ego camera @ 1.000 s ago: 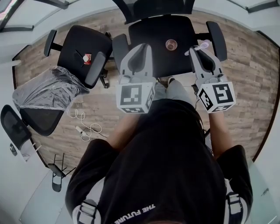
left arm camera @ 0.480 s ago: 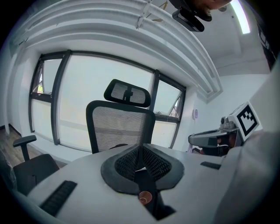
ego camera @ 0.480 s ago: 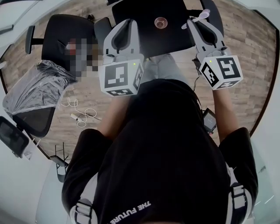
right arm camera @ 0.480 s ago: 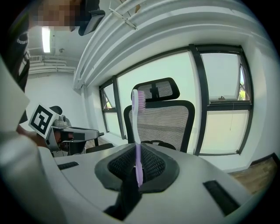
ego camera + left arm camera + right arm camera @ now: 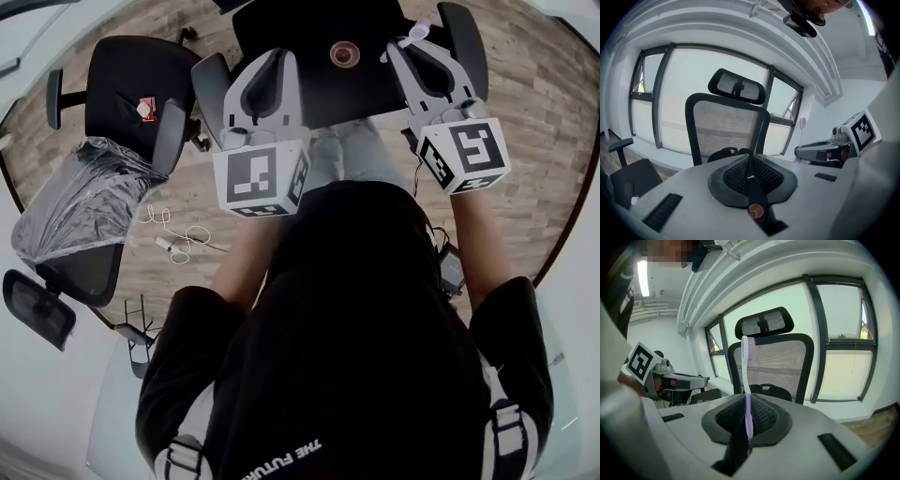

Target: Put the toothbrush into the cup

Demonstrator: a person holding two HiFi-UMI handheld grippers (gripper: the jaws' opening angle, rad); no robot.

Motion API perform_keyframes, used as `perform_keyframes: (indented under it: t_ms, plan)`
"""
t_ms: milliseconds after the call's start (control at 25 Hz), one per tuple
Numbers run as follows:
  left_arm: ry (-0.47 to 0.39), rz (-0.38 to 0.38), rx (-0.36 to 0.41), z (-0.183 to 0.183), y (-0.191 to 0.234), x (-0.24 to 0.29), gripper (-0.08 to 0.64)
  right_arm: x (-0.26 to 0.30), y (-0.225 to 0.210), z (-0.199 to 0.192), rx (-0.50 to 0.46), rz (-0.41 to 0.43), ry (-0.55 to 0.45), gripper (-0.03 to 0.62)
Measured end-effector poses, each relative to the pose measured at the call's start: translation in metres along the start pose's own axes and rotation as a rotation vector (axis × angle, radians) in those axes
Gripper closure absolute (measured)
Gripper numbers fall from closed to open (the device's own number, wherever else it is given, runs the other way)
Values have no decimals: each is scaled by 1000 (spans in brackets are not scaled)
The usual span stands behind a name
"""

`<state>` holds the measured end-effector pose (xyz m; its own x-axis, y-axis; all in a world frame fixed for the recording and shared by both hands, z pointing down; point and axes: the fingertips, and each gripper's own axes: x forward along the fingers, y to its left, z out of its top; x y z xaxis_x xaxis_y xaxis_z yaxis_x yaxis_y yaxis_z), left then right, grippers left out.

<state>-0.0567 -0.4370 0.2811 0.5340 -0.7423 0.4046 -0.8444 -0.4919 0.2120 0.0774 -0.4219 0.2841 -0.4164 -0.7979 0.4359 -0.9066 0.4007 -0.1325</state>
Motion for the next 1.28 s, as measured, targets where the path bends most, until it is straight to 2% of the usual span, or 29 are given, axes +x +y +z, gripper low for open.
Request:
perform_keyframes:
  t_ms: [200,440,640,920,1120,1280]
  plan:
    - [34,8,-10,-8,5,28,519,23,-15,-8,33,18,21,548]
    - [76,27,-13,-27,15,62,519,59,-26,-37,69,58,58,548]
    - [124,63,-17,-59,30,80,519,87,-33,-82,123,90,92,548]
    - [166,129,-57,-114,39,109,519,119,-44,-138,136,134,126,548]
    - [171,126,-54,-138,42,124,520,136,-38,-176,147,166,153,548]
    - [160,128,-85,-154,44,135,519,150,-41,-204,147,177,166,548]
